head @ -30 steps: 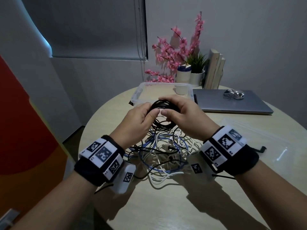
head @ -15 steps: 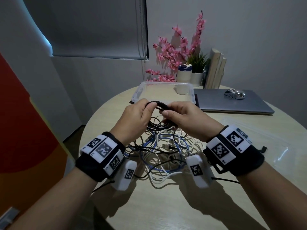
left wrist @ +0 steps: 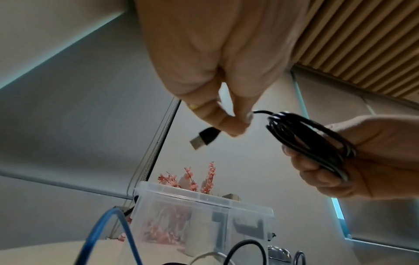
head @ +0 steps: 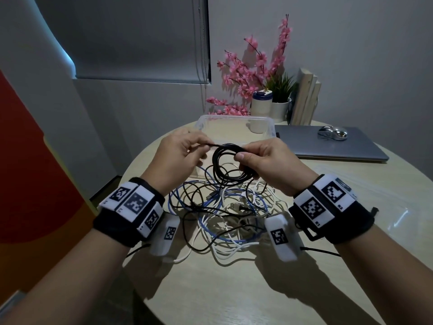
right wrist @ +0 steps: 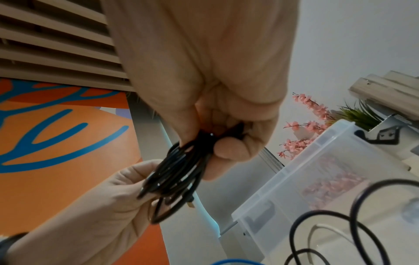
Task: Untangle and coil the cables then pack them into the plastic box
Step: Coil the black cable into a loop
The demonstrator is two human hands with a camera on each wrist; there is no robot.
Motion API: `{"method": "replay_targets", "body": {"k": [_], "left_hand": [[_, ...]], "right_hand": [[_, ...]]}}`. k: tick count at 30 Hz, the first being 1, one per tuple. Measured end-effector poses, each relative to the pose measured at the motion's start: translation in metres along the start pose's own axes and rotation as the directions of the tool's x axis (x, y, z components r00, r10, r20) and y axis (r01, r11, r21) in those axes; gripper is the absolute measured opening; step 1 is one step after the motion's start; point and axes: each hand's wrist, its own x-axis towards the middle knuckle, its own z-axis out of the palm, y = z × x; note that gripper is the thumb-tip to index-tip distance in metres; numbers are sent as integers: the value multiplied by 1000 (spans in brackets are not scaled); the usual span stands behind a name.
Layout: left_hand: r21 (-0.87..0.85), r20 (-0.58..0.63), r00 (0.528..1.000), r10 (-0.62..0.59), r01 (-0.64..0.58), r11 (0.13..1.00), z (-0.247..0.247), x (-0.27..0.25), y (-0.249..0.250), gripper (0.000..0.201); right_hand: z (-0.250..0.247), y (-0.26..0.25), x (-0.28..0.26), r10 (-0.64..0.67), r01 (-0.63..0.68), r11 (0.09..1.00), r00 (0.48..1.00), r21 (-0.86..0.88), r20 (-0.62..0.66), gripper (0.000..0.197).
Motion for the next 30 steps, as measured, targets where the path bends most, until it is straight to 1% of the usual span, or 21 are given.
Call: {"method": "replay_targets", "body": {"k": [2,3,4,5,6,8,10,12,15,17,19,21,22,24,27,30], "left_hand": [[103,-96,994,60,-50,993,2,3,1,14],[145,-120,989,83,-65,987,4,3,2,13],[159,-132,988,77,-56,986,6,3,3,12],[137,-129,991,39,-21,990,8,3,3,11],[83,-110,994,-24,33,996,9,2,5,12],[-96,-39,984,-172,167,981,12,1,9,18],[-302,25,955,-296,289,909,17,-2,13,21],[-430,75,926,-371,366,825,19,-5,18,20],[-553,172,910,-377,406,728,21,-9,21,23],[-599,206,908,-365,412,687,21,-11,22,22],[-626,215,909,-358,410,663,21,-11,21,20],[-619,223,901,-373,426,659,21,-11,20,17],[-605,231,896,-380,438,664,21,-10,21,12],[-560,253,892,-374,450,696,22,-10,22,4],[-466,263,893,-364,448,763,23,-10,17,14],[-392,283,881,-379,467,793,23,-10,13,18]], "right_hand": [[2,-1,-1,-3,3,1000,999,-4,38,16],[2,-2,-2,-1,2,1000,998,-4,61,17],[3,-3,-2,1,-1,1000,997,3,80,18],[4,-4,-2,0,-2,1000,996,14,90,18],[5,-5,-2,-6,4,1000,996,27,89,17],[5,-5,0,-29,26,998,998,50,59,13],[6,-2,3,-52,51,997,998,57,25,20],[8,2,5,-70,70,997,998,28,6,24],[9,7,7,-70,70,998,997,-7,-27,17],[9,9,7,-65,64,998,997,-14,-43,15],[8,11,7,-67,66,998,997,-20,-44,15],[9,11,7,-69,67,997,997,-26,-45,15],[9,11,7,-71,69,997,996,-32,-50,14],[8,10,6,-80,78,996,995,-38,-62,15],[9,8,5,-93,94,996,993,5,-73,22],[11,4,2,-117,120,989,992,88,-37,41]]}}
